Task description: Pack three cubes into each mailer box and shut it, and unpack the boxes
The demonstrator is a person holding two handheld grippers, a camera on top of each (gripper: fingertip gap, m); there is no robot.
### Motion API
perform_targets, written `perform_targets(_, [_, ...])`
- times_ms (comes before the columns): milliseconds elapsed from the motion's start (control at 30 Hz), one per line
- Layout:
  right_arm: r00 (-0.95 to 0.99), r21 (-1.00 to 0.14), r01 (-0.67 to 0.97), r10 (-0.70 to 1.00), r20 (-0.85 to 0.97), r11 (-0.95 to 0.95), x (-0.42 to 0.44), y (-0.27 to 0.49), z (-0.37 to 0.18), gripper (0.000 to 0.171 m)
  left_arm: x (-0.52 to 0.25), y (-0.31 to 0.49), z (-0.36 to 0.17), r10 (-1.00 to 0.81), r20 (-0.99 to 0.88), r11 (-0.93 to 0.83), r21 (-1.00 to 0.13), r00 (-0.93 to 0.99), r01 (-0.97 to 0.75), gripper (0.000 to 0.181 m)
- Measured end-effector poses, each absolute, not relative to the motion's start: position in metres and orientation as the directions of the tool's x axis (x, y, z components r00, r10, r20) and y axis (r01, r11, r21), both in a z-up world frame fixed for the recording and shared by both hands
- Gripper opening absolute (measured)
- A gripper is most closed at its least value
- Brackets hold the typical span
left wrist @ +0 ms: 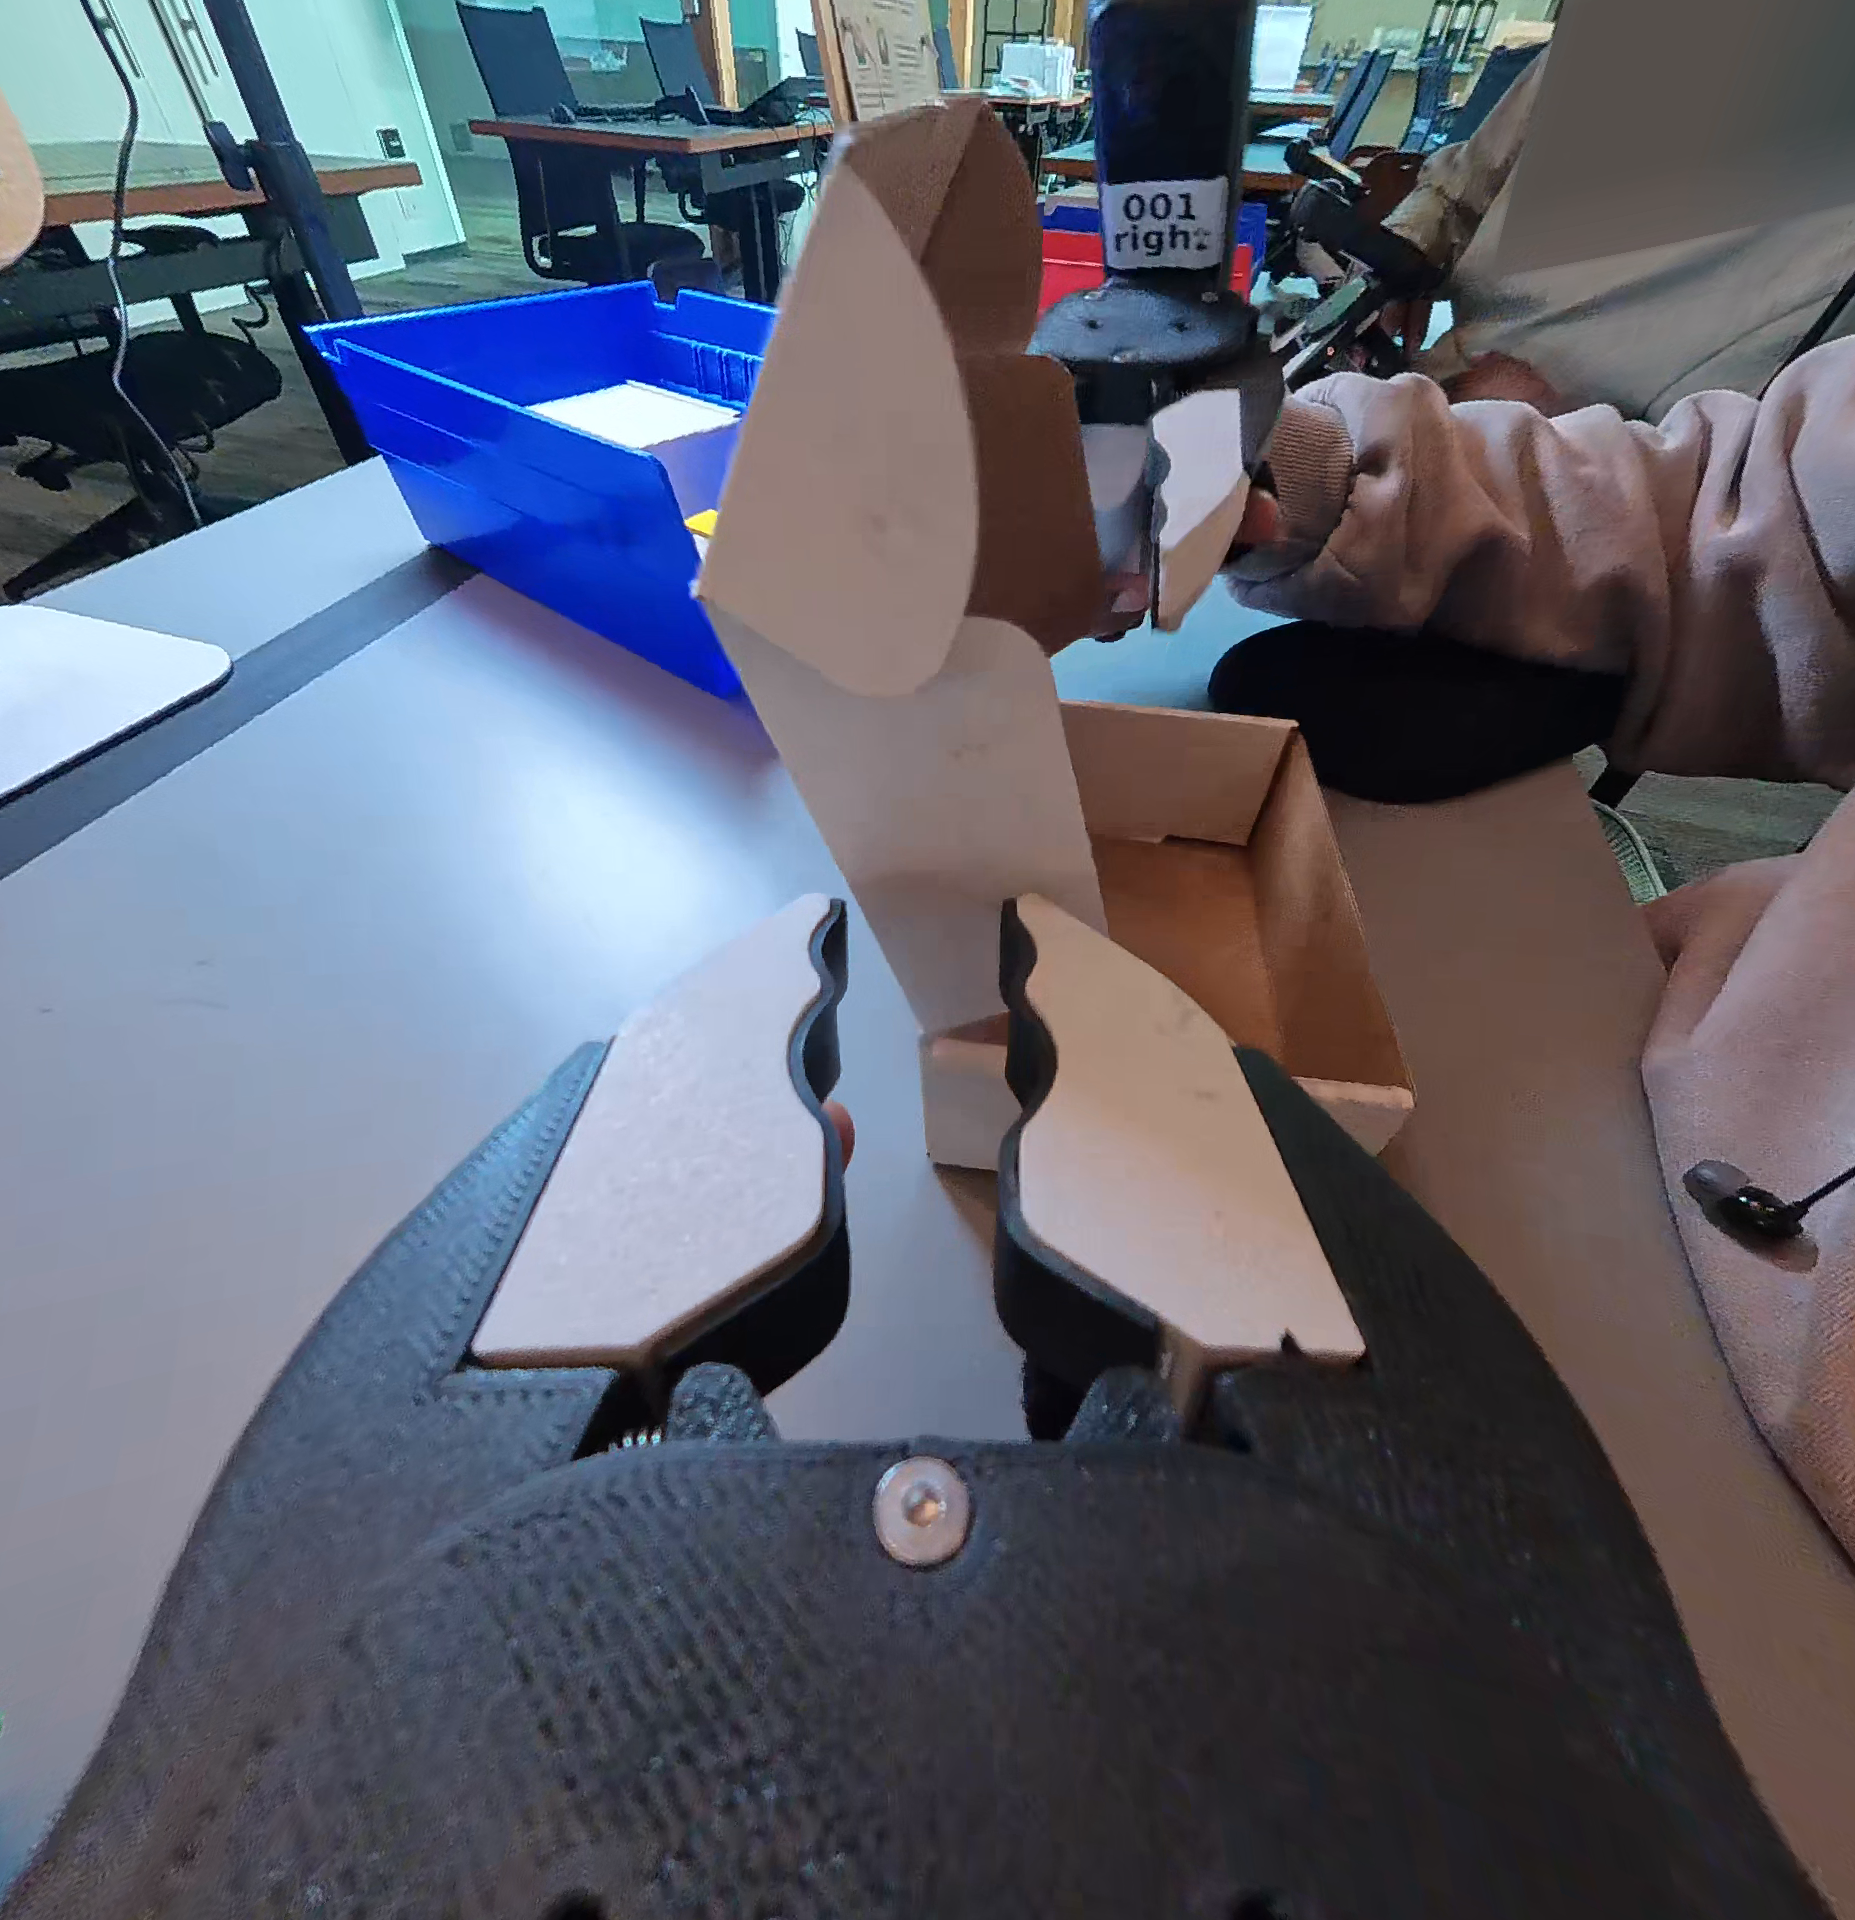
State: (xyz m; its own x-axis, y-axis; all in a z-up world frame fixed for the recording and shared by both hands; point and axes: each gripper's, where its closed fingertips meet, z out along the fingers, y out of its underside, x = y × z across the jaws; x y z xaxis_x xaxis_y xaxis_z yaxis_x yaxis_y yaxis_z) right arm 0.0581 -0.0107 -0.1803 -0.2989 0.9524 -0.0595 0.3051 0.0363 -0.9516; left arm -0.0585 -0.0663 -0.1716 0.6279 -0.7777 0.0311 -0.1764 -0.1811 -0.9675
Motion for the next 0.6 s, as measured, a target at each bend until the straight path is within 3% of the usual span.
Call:
perform_targets(167, [-0.429, -0.937, 0.234, 0.838, -0.338, -0.258, 0.078, 0.006, -0.157, 0.053, -0.055, -0.065, -0.172, -0.793, 0.068, -0.193, -0.970, 0.606, -0.144, 0.034])
perform_targets(267, [-0.306, -0.896, 0.257, 0.849, -0.431, -0.362, 0.066, 0.041, -0.172, 0.043, -0.052, -0.062, -0.172, -0.803, 0.127, -0.226, -0.969, 0.582, -0.101, 0.037])
perform_targets(333, [-0.329, -0.865, 0.279, 0.805, -0.493, -0.416, 0.057, 0.036, -0.178, 0.041, -0.051, -0.058, -0.175, -0.801, 0.137, -0.238, -0.966, 0.582, -0.101, 0.037])
perform_targets(467, [-0.400, -0.868, 0.323, 0.777, -0.486, -0.376, 0.050, 0.010, -0.182, 0.039, -0.054, -0.057, -0.176, -0.797, 0.119, -0.225, -0.968, 0.592, -0.109, 0.036])
perform_targets(600, [-0.421, -0.925, 0.292, 0.835, -0.353, -0.244, 0.051, -0.006, -0.178, 0.034, -0.055, -0.063, -0.174, -0.816, 0.120, -0.213, -0.972, 0.565, -0.102, 0.035])
